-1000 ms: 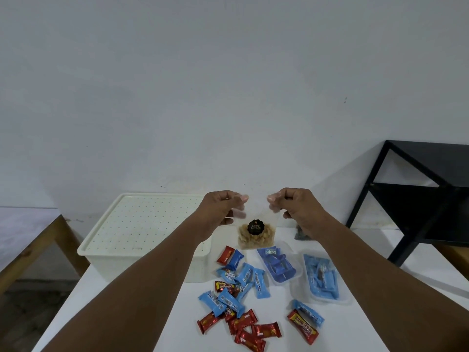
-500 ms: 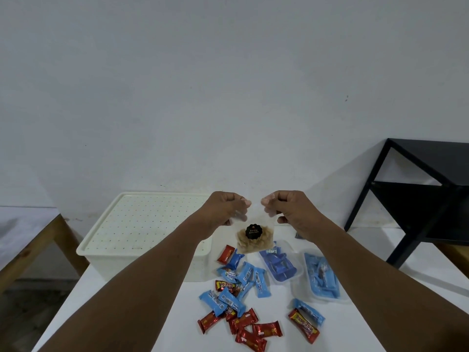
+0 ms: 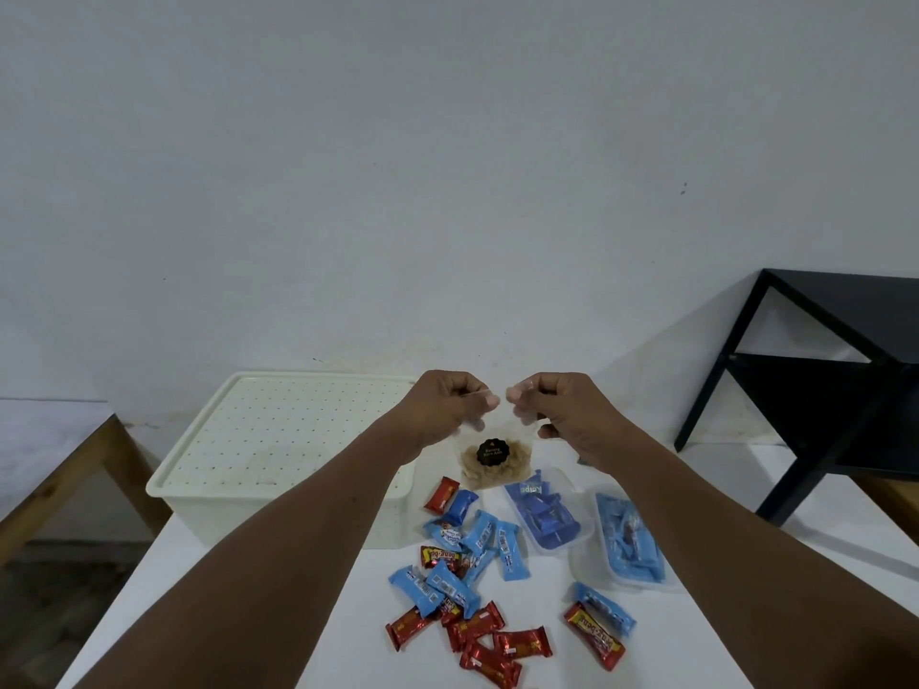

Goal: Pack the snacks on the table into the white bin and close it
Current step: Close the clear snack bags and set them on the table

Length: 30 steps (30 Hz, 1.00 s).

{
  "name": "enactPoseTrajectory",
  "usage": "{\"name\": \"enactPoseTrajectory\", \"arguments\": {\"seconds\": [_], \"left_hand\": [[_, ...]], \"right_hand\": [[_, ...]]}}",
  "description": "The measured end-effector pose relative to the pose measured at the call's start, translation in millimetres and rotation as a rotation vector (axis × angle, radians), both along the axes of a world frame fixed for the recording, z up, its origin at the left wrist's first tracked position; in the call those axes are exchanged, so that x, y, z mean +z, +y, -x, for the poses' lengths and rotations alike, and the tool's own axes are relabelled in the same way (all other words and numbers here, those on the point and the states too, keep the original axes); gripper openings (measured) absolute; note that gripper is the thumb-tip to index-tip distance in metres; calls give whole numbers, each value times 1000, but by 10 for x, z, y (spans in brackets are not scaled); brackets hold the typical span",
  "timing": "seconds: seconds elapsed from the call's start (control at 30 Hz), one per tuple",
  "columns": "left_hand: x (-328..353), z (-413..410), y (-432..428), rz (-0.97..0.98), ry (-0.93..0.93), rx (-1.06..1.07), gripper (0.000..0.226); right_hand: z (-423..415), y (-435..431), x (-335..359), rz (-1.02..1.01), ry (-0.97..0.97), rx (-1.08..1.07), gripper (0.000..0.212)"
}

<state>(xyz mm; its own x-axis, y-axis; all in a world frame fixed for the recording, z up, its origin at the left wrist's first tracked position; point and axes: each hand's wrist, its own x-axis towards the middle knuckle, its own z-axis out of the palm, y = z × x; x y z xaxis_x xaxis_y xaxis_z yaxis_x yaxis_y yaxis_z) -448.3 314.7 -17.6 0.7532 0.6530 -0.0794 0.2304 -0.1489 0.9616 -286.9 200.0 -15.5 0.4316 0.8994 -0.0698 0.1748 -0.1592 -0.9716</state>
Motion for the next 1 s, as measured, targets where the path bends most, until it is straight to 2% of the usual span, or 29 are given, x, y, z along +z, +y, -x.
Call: {"name": "enactPoseTrajectory", "arguments": {"seconds": [0.23, 0.4, 0.53, 0.63, 0.73, 1.0], "left_hand": [[-51, 16, 32, 92, -47, 19, 13], [-75, 1, 34, 38, -47, 32, 17], [-75, -6, 15, 28, -41, 28, 22], [-74, 38, 28, 102, -58, 21, 29], [-99, 123, 101, 158, -57, 18, 24], [-81, 176, 136, 56, -68, 38, 19]], "right_hand": [[-27, 1, -27, 0, -3, -15, 24], [-6, 6, -87, 7, -25, 13, 28], [-10, 36, -84, -1, -82, 4, 22], [-15, 50, -63, -21, -82, 1, 16], [-54, 37, -100, -31, -55, -5, 14], [-52, 17, -98, 23, 11, 28, 22]]}}
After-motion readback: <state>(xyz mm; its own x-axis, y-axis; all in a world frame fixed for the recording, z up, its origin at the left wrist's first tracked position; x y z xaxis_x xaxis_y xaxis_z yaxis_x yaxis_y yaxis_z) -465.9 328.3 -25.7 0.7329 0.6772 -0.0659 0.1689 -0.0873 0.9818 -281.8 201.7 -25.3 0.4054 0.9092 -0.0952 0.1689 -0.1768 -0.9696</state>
